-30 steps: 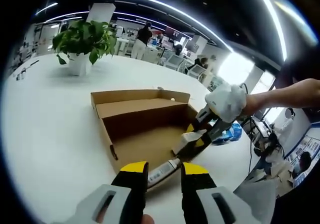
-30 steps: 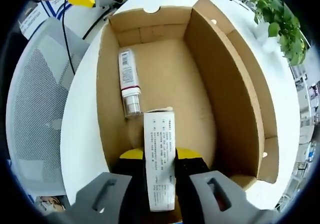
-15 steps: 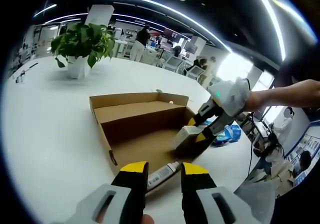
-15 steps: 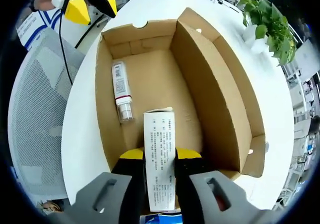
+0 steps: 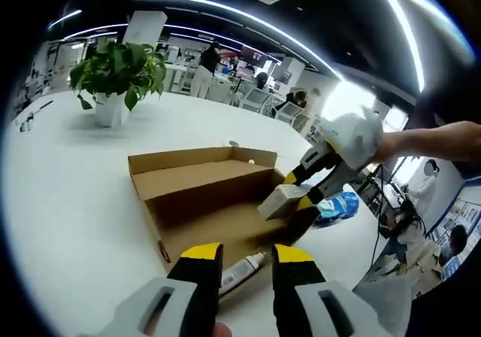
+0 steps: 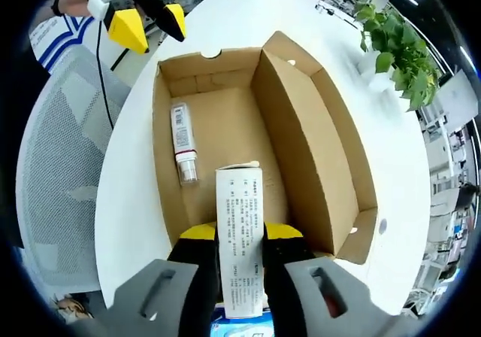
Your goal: Operate the shoe box by opening the lid, removing the specified soft item, and placing it in the target area until the item is outside and the box remains undamaged.
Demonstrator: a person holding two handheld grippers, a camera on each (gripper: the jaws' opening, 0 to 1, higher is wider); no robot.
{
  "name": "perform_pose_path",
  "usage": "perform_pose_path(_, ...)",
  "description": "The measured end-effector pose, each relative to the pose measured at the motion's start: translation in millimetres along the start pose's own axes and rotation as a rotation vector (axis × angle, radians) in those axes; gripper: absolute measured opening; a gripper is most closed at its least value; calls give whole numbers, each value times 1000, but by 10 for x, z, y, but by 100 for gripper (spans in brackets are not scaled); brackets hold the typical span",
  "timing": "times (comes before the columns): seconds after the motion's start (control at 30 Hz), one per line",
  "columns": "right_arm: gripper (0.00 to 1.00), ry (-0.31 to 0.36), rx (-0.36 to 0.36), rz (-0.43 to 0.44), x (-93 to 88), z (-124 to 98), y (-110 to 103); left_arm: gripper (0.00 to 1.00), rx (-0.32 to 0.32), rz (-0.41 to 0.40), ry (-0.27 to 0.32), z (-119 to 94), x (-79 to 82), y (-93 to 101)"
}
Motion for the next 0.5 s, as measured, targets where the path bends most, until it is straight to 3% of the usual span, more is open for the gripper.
perform_pose_path(0.5,18,23,-51,-13,21,-296,-9,26,-14,15,11,-7,26,45)
Point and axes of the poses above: the point that each gripper's makers call its tool centre point, and the gripper's own axes: z roughly forward along the fingers, y roughly to its right, x roughly out of its top, the point moved 7 cm from there along -z, roughly backward along the fingers, and after that the axes turned 9 degrees about z, right-handed, at the moved point
